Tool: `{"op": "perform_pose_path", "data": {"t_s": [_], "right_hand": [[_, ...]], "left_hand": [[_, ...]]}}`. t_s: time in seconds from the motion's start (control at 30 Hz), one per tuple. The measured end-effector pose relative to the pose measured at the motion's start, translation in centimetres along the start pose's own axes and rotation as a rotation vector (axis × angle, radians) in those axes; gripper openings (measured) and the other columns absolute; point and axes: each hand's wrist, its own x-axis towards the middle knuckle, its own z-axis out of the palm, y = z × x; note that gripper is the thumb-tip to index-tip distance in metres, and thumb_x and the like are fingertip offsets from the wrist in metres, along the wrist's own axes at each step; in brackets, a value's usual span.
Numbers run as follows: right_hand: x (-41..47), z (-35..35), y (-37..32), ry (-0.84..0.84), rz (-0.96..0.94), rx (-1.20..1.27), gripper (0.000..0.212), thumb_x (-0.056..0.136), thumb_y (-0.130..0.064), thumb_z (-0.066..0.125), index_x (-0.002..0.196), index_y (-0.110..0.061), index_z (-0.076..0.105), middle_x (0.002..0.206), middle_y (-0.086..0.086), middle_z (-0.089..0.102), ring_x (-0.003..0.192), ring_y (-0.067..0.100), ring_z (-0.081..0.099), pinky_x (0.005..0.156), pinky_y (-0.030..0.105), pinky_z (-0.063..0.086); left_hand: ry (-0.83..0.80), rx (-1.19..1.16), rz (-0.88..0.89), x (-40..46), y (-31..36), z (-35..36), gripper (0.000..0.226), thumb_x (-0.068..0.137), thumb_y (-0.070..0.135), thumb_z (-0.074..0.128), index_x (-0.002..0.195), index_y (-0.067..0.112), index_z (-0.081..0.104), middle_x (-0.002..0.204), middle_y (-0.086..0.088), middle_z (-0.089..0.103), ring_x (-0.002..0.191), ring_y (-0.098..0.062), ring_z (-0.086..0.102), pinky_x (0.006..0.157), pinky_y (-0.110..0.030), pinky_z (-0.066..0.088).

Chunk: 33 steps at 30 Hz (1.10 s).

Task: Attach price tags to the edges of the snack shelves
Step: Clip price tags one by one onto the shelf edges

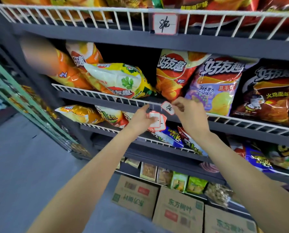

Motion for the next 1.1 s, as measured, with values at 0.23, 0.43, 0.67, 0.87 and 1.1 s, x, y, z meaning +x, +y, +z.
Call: {"op": "perform_pose_path", "data": {"t_s": [0.23,0.43,0.67,0.87,1.1], "right_hand": [[0.3,0.5,-0.7,0.072,-0.057,-0.118,0.016,0.090,-0.015,0.059,0.102,-0.012,0.070,0.079,0.011,0.071,0.071,0.031,0.063,0.063,0.039,0.054],[0.9,1.7,-2.3,0.103,-0.253,-0.468,0.032,0.048,0.004,0.084,0.069,-0.014,0.069,0.046,0.003,0.051,0.046,0.023,0.052,0.036,0.019,0.035],[1.4,4.1,-1.6,-0.002,-0.223,-0.464,0.019,0.063,0.006,0.074,0.074,-0.008,0.068,0.069,0.007,0.062,0.075,0.027,0.058,0.043,0.025,0.044],[1.3,5.3,-1.2,0.019,-0.191,-0.437,0.019,0.065,0.008,0.073,0.078,-0.005,0.070,0.082,0.009,0.061,0.084,0.029,0.057,0.046,0.025,0.037],[0.4,5.2,-2.1,0.046,-0.295,-0.545,0.044,0.043,0.021,0.071,0.080,-0.003,0.067,0.071,0.013,0.061,0.072,0.031,0.059,0.039,0.020,0.031]], "left_hand": [[-0.076,0.138,0.068,-0.3,-1.3,-1.3,0.064,0.092,0.012,0.055,0.147,0.015,0.023,0.153,-0.006,0.029,0.124,-0.020,0.047,0.098,-0.023,0.036],[-0.121,0.412,0.157,-0.3,-2.6,-2.8,0.064,0.091,0.000,0.048,0.147,0.022,0.025,0.126,-0.018,0.058,0.051,-0.007,0.045,0.040,-0.009,0.037],[-0.138,0.506,0.204,-0.2,-2.7,-3.1,0.065,0.092,0.004,0.049,0.148,0.024,0.024,0.142,-0.014,0.046,0.081,-0.023,0.059,0.068,-0.021,0.038],[-0.147,0.484,0.208,0.2,-3.1,-3.1,0.066,0.091,0.005,0.051,0.148,0.025,0.024,0.146,-0.012,0.041,0.062,-0.009,0.049,0.066,-0.021,0.040],[-0.150,0.496,0.234,0.1,-2.9,-3.3,0.065,0.092,0.008,0.052,0.148,0.024,0.023,0.147,-0.012,0.039,0.099,-0.030,0.061,0.080,-0.027,0.043]]}}
